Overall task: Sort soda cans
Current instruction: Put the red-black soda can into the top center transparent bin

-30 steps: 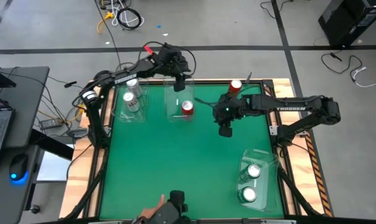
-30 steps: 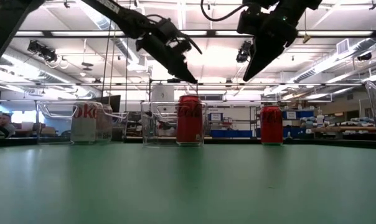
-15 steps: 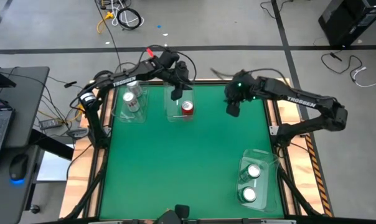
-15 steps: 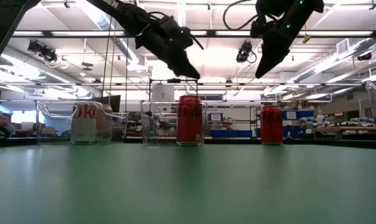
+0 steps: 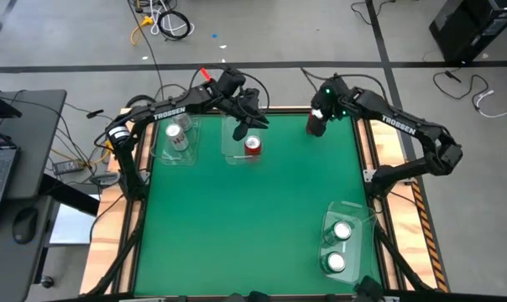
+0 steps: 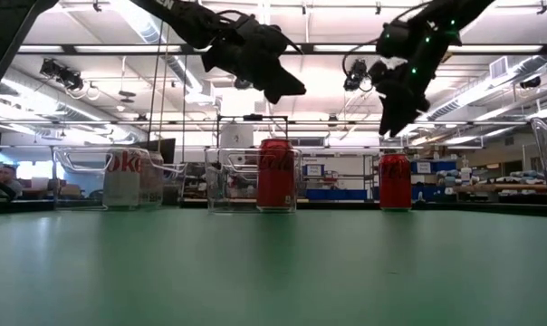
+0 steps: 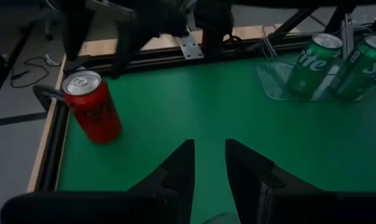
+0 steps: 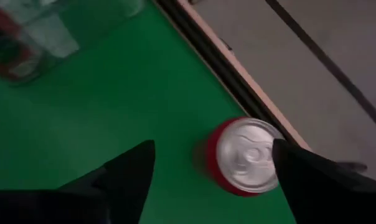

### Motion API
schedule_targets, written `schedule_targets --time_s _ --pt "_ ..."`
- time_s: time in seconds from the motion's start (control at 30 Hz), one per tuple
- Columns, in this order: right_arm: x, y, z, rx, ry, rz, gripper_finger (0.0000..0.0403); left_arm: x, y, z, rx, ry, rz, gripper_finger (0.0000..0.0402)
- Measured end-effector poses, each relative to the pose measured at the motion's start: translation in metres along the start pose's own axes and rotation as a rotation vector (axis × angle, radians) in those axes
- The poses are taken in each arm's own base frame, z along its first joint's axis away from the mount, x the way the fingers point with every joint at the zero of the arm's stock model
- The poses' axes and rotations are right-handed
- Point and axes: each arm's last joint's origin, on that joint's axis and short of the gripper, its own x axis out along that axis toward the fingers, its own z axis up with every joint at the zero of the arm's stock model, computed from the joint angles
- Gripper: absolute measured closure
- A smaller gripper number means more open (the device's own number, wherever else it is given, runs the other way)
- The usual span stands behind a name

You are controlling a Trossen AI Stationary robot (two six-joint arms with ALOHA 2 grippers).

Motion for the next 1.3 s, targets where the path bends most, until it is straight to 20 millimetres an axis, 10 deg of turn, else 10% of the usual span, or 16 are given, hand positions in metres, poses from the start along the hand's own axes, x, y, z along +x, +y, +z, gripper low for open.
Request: schedule_targets --time_s 0.77,1.3 --pt "0.069 -0.024 -0.006 0.073 0.191 -0.028 0.0074 0.002 -0.003 -0.001 -0.018 0.02 -0.016 0.0306" --pt "0.038 -0.003 0.002 0.027 0.076 0.056 0.0108 -0.029 -0.033 0.034 0.09 -0.033 0.007 0.0395"
